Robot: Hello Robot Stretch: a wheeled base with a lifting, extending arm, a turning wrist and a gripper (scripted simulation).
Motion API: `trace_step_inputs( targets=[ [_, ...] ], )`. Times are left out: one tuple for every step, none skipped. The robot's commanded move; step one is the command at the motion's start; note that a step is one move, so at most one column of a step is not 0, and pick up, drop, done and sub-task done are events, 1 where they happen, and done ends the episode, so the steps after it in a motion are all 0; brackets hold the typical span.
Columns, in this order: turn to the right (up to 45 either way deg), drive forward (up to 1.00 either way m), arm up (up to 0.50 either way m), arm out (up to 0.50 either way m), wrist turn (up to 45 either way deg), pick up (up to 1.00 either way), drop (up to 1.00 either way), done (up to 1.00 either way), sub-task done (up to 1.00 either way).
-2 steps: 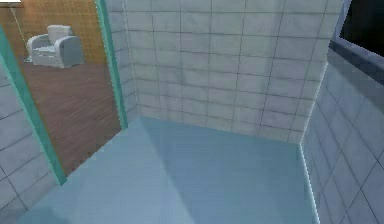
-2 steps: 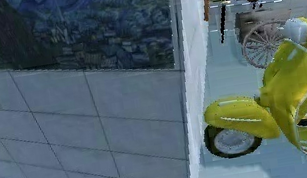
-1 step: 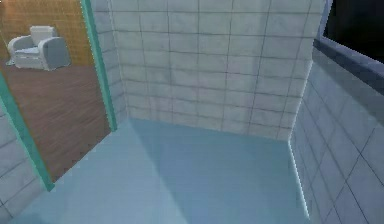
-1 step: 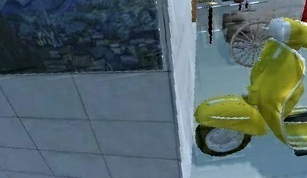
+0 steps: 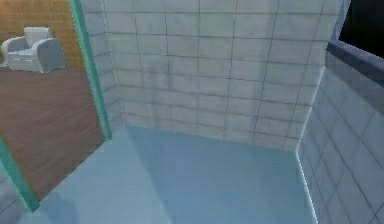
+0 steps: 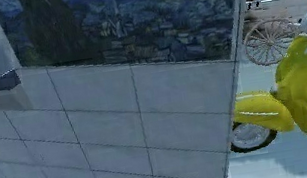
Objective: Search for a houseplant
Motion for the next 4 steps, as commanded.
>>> trace_step_inputs(
  targets=[
    [-33.0, 0.00, 0.00, 0.00, 0.0, 0.00, 0.00, 0.00, 0.00],
    [0.0, 1.00, 0.00, 0.00, 0.0, 0.00, 0.00, 0.00, 0.00],
    [0.0, 0.75, 0.00, 0.00, 0.0, 0.00, 0.00, 0.00, 0.00],
    [-39.0, 0.00, 0.00, 0.00, 0.0, 0.00, 0.00, 0.00, 0.00]
  ],
)
